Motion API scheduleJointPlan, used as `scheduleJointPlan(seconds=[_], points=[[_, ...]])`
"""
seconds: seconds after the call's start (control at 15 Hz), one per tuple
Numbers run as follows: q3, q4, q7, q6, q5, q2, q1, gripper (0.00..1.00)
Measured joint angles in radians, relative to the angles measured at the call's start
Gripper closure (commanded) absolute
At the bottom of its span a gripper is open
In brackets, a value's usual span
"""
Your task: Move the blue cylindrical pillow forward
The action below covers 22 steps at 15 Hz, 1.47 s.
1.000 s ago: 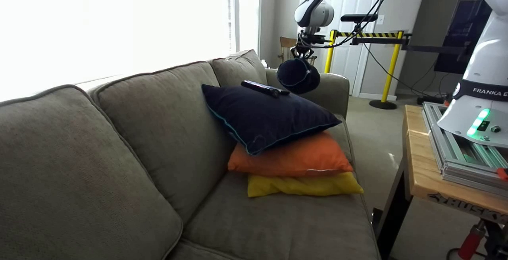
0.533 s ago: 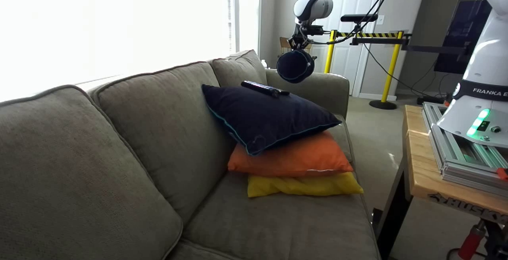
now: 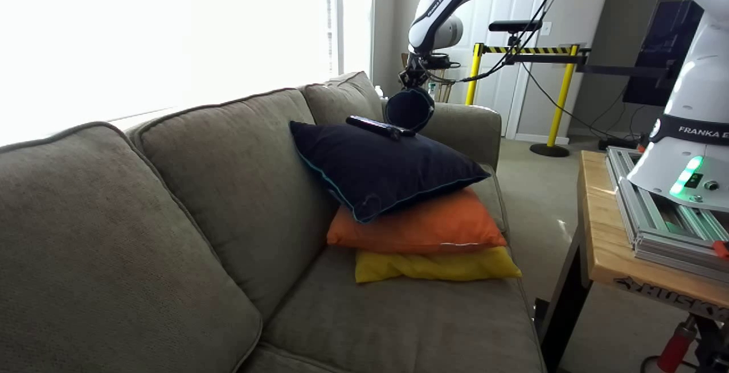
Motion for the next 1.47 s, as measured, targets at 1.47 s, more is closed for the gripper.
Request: scheduleJointPlan(seconds=[1.47], points=[[-0.018,0.460,0.185,0.016,-0.001,0.381,0.000,0.97]])
